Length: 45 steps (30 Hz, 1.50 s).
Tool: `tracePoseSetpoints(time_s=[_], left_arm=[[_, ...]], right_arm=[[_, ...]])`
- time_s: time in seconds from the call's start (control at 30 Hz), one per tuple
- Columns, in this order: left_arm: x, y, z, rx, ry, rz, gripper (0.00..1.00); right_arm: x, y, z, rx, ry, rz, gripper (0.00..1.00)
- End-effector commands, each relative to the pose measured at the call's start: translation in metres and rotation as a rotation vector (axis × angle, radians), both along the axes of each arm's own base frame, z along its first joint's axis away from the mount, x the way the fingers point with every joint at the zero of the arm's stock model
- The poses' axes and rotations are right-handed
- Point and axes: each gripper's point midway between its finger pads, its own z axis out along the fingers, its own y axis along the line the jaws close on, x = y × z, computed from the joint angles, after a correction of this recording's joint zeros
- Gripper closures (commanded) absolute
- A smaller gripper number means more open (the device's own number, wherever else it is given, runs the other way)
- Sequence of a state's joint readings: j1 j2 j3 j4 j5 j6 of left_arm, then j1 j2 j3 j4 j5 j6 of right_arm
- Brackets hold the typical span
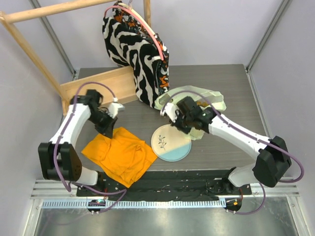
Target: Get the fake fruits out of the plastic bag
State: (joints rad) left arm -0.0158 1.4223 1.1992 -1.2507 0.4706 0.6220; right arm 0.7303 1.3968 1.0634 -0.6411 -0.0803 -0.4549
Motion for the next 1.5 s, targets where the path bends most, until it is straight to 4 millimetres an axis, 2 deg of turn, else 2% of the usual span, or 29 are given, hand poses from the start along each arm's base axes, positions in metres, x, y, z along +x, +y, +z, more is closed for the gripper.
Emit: tracePoseSetpoints(time_s=[0.0, 0.07, 0.17, 0.23, 0.27, 0.33, 0.37, 0.43, 0.47, 0.53, 0.57, 0.63, 0.67, 0.73, 0.77, 0.8, 0.83, 0.87, 0.9, 0.93, 0.97, 1.03, 1.17, 1.2, 1.27, 1.3, 1.33, 1.4, 1.47], left_arm=[[-0.013, -0.006, -0.050, 0.131, 0.026, -0.250, 0.97], [0.004, -0.002, -0.072, 0.168, -0.020, -0.247, 1.00], [0.022, 0.005, -0.096, 0.231, -0.025, -0.217, 1.00], [0.030, 0.012, -0.111, 0.274, -0.025, -0.175, 1.00], [0.042, 0.022, -0.121, 0.330, -0.050, -0.154, 1.00], [0.051, 0.036, -0.129, 0.373, -0.060, -0.122, 1.00], [0.060, 0.052, -0.134, 0.401, -0.064, -0.062, 1.00], [0.076, 0.071, -0.134, 0.419, -0.074, 0.025, 1.00], [0.080, 0.097, -0.139, 0.434, -0.049, 0.131, 1.00], [0.089, 0.124, -0.137, 0.437, -0.044, 0.234, 1.00], [0.087, 0.146, -0.137, 0.437, -0.034, 0.313, 1.00], [0.088, 0.157, -0.131, 0.438, -0.045, 0.351, 1.00], [0.085, 0.152, -0.113, 0.420, -0.064, 0.345, 1.00], [0.087, 0.107, -0.080, 0.247, -0.095, 0.278, 0.97], [0.090, 0.089, -0.059, 0.197, -0.136, 0.270, 0.90], [0.095, 0.064, -0.026, 0.111, -0.222, 0.238, 0.69], [0.101, 0.033, 0.006, 0.068, -0.298, 0.157, 0.59], [0.103, 0.014, 0.025, 0.034, -0.352, 0.111, 0.51], [0.103, -0.008, 0.052, 0.004, -0.433, 0.054, 0.33], [0.106, -0.040, 0.074, -0.018, -0.514, -0.041, 0.28], [0.108, -0.054, 0.090, -0.022, -0.576, -0.090, 0.25], [0.112, -0.091, 0.119, -0.030, -0.686, -0.190, 0.24], [0.117, -0.141, 0.141, -0.070, -0.770, -0.336, 0.22], [0.122, -0.147, 0.135, -0.051, -0.763, -0.356, 0.22], [0.124, -0.155, 0.135, -0.053, -0.765, -0.356, 0.24], [0.125, -0.157, 0.133, -0.073, -0.735, -0.305, 0.25], [0.129, -0.155, 0.134, -0.067, -0.734, -0.254, 0.28], [0.132, -0.149, 0.132, -0.104, -0.679, -0.059, 0.33], [0.132, -0.127, 0.133, -0.113, -0.649, 0.107, 0.44]], right_arm=[[0.035, 0.036, 0.089, 0.267, -0.107, -0.104, 0.94], [0.052, 0.042, 0.132, 0.365, -0.194, -0.141, 0.94], [0.069, 0.042, 0.181, 0.440, -0.298, -0.201, 0.93], [0.078, 0.039, 0.200, 0.451, -0.366, -0.215, 0.93], [0.089, 0.029, 0.214, 0.444, -0.423, -0.263, 0.93], [0.098, 0.021, 0.227, 0.440, -0.478, -0.292, 0.93], [0.105, 0.011, 0.235, 0.438, -0.508, -0.328, 0.93], [0.113, 0.003, 0.240, 0.439, -0.536, -0.366, 0.93], [0.116, -0.001, 0.240, 0.440, -0.537, -0.387, 0.92], [0.125, -0.012, 0.239, 0.431, -0.543, -0.422, 0.92], [0.128, -0.014, 0.237, 0.431, -0.539, -0.437, 0.92], [0.133, -0.024, 0.237, 0.429, -0.542, -0.470, 0.92], [0.132, -0.028, 0.241, 0.432, -0.553, -0.477, 0.91], [0.131, -0.039, 0.246, 0.409, -0.569, -0.505, 0.89], [0.126, -0.045, 0.254, 0.409, -0.587, -0.519, 0.64], [0.125, -0.057, 0.253, 0.377, -0.594, -0.572, 0.48], [0.122, -0.064, 0.255, 0.366, -0.596, -0.595, 0.36], [0.116, -0.070, 0.257, 0.357, -0.595, -0.611, 0.30], [0.110, -0.082, 0.251, 0.315, -0.576, -0.645, 0.20], [0.105, -0.088, 0.255, 0.312, -0.577, -0.667, 0.17], [0.099, -0.098, 0.248, 0.291, -0.551, -0.712, 0.13], [0.095, -0.120, 0.250, 0.282, -0.544, -0.814, 0.12], [0.084, -0.151, 0.243, 0.260, -0.486, -0.913, 0.12], [0.084, -0.157, 0.243, 0.261, -0.484, -0.933, 0.12], [0.077, -0.147, 0.254, 0.338, -0.456, -0.885, 0.16], [0.073, -0.132, 0.265, 0.405, -0.436, -0.807, 0.24], [0.059, -0.088, 0.270, 0.529, -0.324, -0.588, 0.29], [0.045, -0.058, 0.275, 0.610, -0.251, -0.433, 0.39], [0.039, -0.036, 0.265, 0.630, -0.179, -0.345, 0.40]])
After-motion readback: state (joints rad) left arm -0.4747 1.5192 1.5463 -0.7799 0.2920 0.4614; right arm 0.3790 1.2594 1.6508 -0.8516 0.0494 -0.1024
